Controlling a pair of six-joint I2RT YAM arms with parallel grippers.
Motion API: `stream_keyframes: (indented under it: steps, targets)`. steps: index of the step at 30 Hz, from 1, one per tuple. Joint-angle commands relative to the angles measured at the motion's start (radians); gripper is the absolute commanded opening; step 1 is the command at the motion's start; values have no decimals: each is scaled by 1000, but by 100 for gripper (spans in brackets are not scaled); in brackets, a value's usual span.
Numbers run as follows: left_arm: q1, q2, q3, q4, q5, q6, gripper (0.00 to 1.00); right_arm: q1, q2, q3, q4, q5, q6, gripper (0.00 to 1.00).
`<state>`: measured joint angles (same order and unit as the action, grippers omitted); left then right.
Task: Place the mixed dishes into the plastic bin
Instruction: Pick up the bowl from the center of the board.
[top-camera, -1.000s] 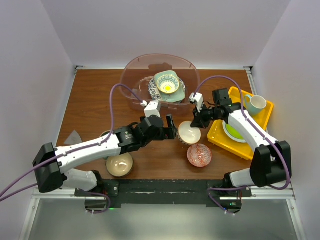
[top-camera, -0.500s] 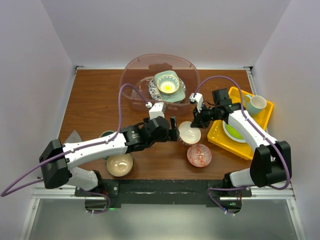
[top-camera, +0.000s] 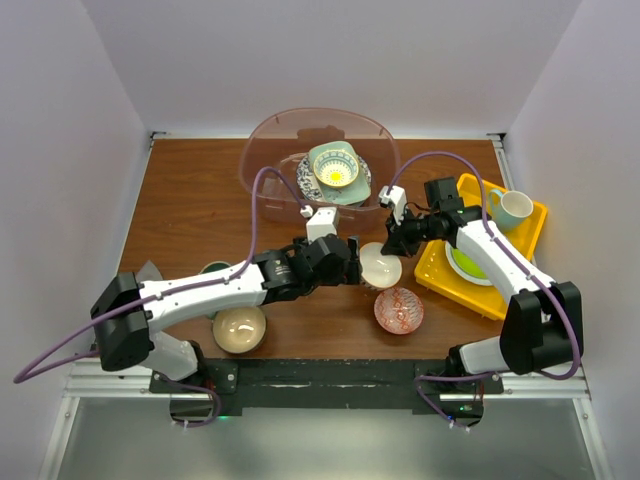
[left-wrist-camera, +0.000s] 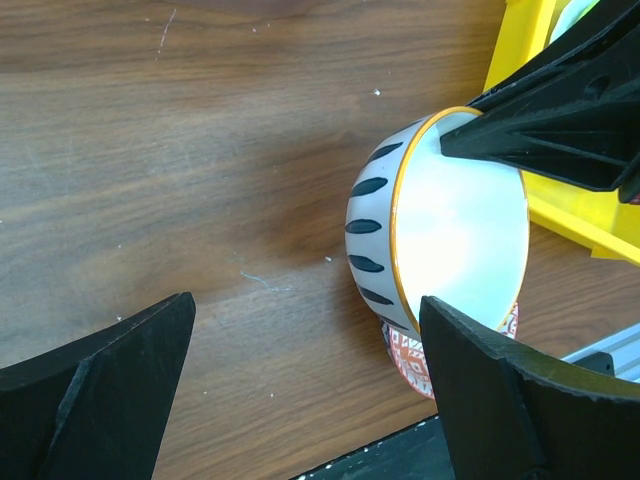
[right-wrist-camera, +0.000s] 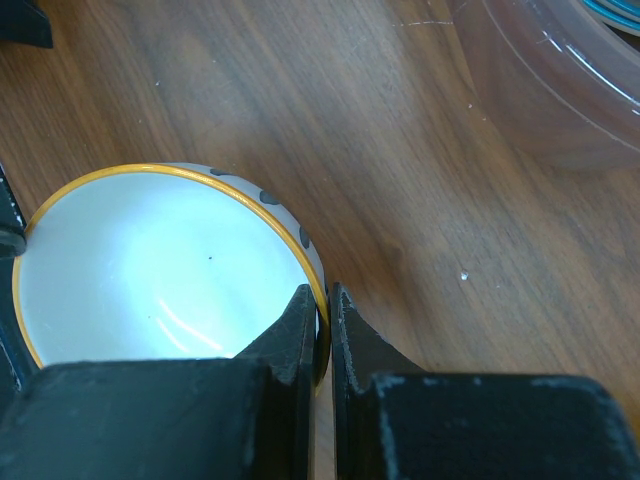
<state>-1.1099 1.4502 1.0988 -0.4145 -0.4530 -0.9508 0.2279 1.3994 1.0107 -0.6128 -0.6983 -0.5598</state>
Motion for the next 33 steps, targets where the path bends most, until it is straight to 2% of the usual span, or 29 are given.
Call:
stream_keyframes:
  steps: [1, 14, 16, 17, 21, 24, 25, 27, 28, 30, 33]
  targets:
    - [-11, 21, 58, -6, -33, -6, 99, -1, -30, 9, 30, -32, 20, 0]
    - [-19, 102, 121, 5, -30, 6, 99, 1, -31, 9, 28, -36, 20, 0]
    - [-19, 119, 144, -4, -33, 6, 91, 1, -31, 9, 28, -36, 18, 0]
    - [-19, 140, 153, -16, -41, 6, 83, -1, -33, 9, 30, -35, 17, 0]
    - [-19, 197, 200, -111, -64, 4, 65, 1, -33, 9, 27, -41, 17, 0]
    - [-22, 223, 216, -133, -76, 21, 48, 1, -34, 11, 25, -43, 15, 0]
    - [-22, 226, 219, -133, -79, 24, 33, -1, -36, 11, 24, -49, 15, 0]
    - [-24, 233, 220, -136, -88, 29, 20, -1, -39, 12, 19, -52, 11, 0]
    - [-24, 234, 225, -139, -92, 32, 9, -1, -39, 12, 16, -59, 8, 0]
    - [-24, 230, 227, -144, -105, 35, 0, -1, -39, 17, 1, -72, -9, 0]
    - [-24, 211, 223, -147, -125, 41, 0, -1, -37, 26, -31, -101, -43, 0]
